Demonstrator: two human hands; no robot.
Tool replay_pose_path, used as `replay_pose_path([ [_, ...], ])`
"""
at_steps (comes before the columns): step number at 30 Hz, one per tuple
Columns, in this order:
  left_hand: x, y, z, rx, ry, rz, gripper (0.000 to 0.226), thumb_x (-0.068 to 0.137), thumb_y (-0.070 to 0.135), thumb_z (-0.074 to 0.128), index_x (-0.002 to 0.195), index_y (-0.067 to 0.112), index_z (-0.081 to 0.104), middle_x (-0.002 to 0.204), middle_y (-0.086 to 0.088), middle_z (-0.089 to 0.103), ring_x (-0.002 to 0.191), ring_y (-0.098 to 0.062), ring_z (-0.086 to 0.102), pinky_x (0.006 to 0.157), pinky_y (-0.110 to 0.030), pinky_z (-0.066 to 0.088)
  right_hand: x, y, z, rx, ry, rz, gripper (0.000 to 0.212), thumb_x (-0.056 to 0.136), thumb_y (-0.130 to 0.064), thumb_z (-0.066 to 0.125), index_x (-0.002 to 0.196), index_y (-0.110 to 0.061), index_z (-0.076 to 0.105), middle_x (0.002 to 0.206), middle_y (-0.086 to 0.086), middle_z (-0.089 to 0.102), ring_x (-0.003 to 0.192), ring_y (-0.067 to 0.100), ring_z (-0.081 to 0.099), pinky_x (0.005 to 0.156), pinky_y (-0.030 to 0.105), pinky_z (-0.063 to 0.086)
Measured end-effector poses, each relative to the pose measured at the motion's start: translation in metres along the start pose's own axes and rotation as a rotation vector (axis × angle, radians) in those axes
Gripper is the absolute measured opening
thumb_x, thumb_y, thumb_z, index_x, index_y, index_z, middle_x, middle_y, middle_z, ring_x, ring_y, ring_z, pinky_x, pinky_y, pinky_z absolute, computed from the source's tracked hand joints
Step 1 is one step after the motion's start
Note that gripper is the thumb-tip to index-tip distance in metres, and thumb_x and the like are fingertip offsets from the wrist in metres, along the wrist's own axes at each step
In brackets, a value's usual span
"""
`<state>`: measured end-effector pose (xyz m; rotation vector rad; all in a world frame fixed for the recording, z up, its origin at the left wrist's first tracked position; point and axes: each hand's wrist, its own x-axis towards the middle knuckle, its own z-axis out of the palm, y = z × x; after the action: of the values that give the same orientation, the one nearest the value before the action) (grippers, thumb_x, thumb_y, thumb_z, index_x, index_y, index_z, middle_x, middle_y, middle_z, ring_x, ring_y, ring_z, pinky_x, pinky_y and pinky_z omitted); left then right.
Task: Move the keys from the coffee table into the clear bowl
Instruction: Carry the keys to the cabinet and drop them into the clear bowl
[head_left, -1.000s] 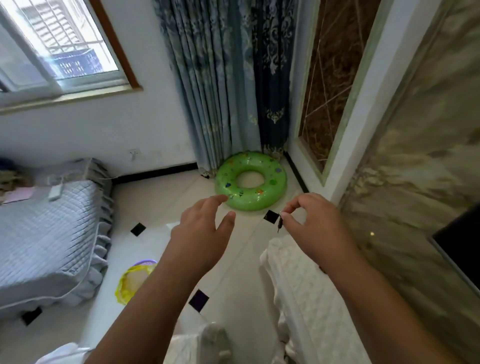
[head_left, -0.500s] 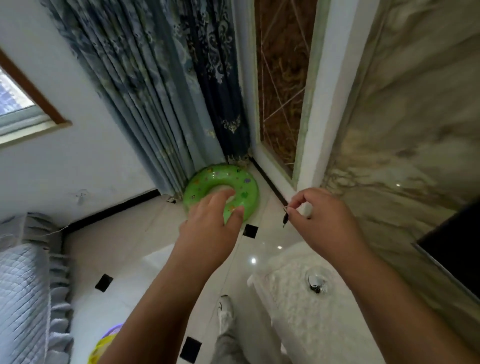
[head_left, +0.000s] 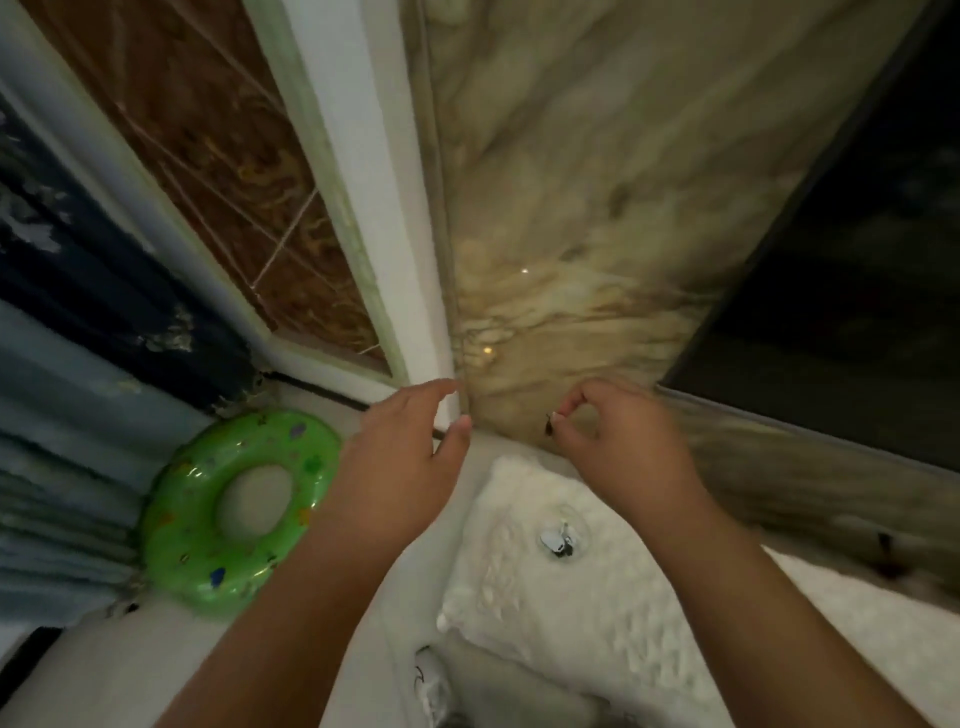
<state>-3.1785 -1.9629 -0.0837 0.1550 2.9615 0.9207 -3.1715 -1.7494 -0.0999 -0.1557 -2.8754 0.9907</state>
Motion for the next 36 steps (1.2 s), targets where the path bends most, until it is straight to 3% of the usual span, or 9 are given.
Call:
replay_pose_path([
  [7,0.03,0.006,0.047,-0.061,-0.236,0.15,0.046,0.094,0.048,0.048,0.136,0.029,0.051,0.137,0.002,0.055,0.128,-0.022,0.046,0.102,-0.051,0.04,-0.04,0.039,0.001,-0.003,0.033,0.26,0.002,0.085,-0.031,0.064,0.083,-0.031,0.065,0.097,-0.011,0.063,0.1,0.016,0.055,0.083,0.033,0.046],
  [12,0.031,0.01,0.081,-0.058,-0.33,0.154,0.046,0.094,0.051,0.044,0.136,0.032,0.051,0.136,0.004,0.055,0.128,-0.021,0.046,0.104,-0.052,0.038,-0.065,0.077,0.007,0.014,0.076,0.395,0.004,0.086,-0.03,0.067,0.083,-0.032,0.064,0.101,-0.016,0.062,0.105,0.012,0.054,0.079,0.029,0.043],
  [17,0.041,-0.002,0.111,-0.065,-0.343,0.111,0.045,0.094,0.049,0.046,0.135,0.032,0.052,0.136,0.004,0.055,0.127,-0.02,0.046,0.104,-0.051,0.037,-0.074,0.108,0.028,0.003,0.068,0.455,0.005,0.086,-0.034,0.065,0.082,-0.033,0.065,0.104,-0.018,0.062,0.096,0.015,0.059,0.073,0.029,0.043],
  [25,0.059,-0.03,0.154,-0.043,-0.38,0.09,0.043,0.095,0.046,0.047,0.135,0.03,0.052,0.136,0.004,0.055,0.126,-0.018,0.048,0.103,-0.05,0.039,-0.06,0.145,0.092,0.068,0.062,0.509,0.003,0.086,-0.033,0.066,0.084,-0.032,0.064,0.103,-0.015,0.061,0.106,0.012,0.055,0.075,0.029,0.043],
  [30,0.066,-0.043,0.191,-0.02,-0.43,0.08,0.041,0.096,0.044,0.048,0.135,0.031,0.051,0.139,0.004,0.053,0.128,-0.017,0.045,0.105,-0.047,0.038,-0.055,0.172,0.136,0.091,-0.007,0.536,0.002,0.086,-0.032,0.064,0.085,-0.031,0.066,0.104,-0.012,0.064,0.106,0.014,0.056,0.083,0.036,0.049],
  [36,0.071,-0.055,0.239,0.0,-0.498,0.053,0.039,0.097,0.044,0.045,0.135,0.034,0.049,0.138,0.006,0.052,0.127,-0.017,0.045,0.104,-0.047,0.038,-0.053,0.211,0.181,0.097,-0.088,0.603,0.003,0.087,-0.031,0.064,0.085,-0.032,0.066,0.106,-0.011,0.062,0.1,0.017,0.057,0.078,0.036,0.051],
])
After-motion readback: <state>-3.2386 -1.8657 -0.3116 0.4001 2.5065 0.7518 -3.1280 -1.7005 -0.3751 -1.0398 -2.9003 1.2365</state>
